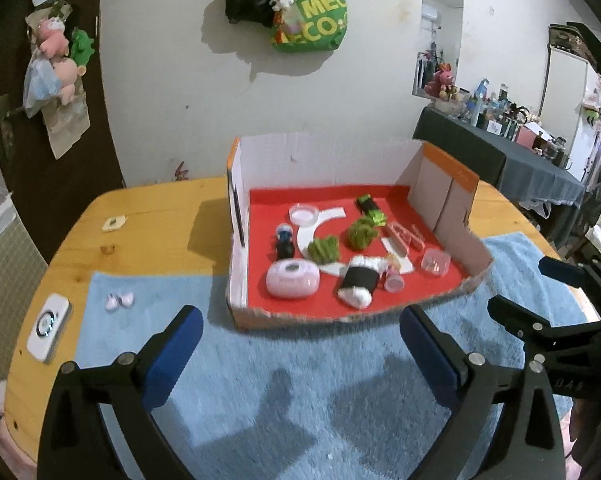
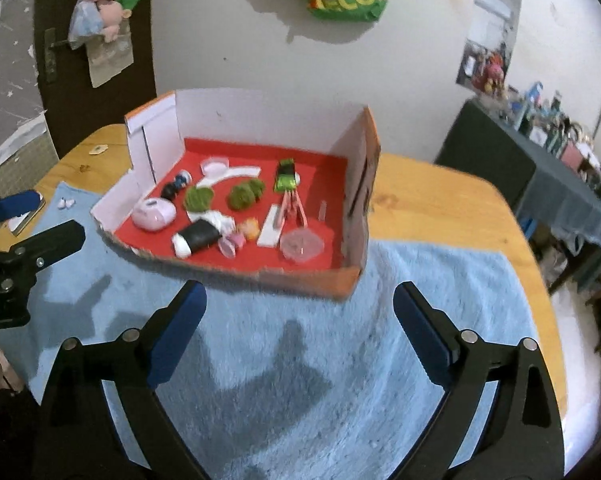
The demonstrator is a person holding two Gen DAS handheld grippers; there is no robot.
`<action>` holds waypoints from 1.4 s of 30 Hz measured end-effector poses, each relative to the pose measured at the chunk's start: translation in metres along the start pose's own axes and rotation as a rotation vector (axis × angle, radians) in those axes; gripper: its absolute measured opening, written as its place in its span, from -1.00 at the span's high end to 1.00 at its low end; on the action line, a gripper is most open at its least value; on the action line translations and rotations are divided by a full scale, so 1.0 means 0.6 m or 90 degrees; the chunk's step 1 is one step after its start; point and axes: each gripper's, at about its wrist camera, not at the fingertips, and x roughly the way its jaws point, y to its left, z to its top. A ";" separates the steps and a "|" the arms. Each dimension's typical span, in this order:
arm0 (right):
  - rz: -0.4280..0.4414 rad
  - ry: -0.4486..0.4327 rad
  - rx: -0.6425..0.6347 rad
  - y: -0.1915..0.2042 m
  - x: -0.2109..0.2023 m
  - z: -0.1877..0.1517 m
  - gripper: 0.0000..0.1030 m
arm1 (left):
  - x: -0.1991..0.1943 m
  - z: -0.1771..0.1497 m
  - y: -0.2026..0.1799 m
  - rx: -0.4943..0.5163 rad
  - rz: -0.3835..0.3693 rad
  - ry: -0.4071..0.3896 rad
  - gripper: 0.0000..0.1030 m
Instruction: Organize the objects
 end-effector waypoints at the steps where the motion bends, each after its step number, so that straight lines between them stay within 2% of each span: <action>1: 0.001 0.005 0.007 -0.003 0.005 -0.008 -0.86 | 0.003 -0.008 -0.001 0.000 0.002 0.003 -0.95; 11: -0.016 0.033 0.027 0.000 0.039 -0.065 -0.86 | 0.048 -0.074 -0.007 -0.005 0.026 0.054 -0.96; 17: -0.017 0.054 0.041 0.001 0.058 -0.086 -0.86 | 0.066 -0.097 -0.010 -0.010 0.047 0.061 -0.96; 23: -0.037 0.090 0.049 -0.003 0.086 -0.101 -0.86 | 0.085 -0.109 -0.012 -0.017 0.052 0.082 -0.96; 29: -0.021 0.099 0.080 -0.017 0.092 -0.106 -0.99 | 0.103 -0.119 -0.013 -0.030 0.061 0.115 -0.96; 42: -0.026 0.088 0.080 -0.017 0.088 -0.108 -1.00 | 0.109 -0.120 -0.013 -0.056 0.075 0.114 -1.00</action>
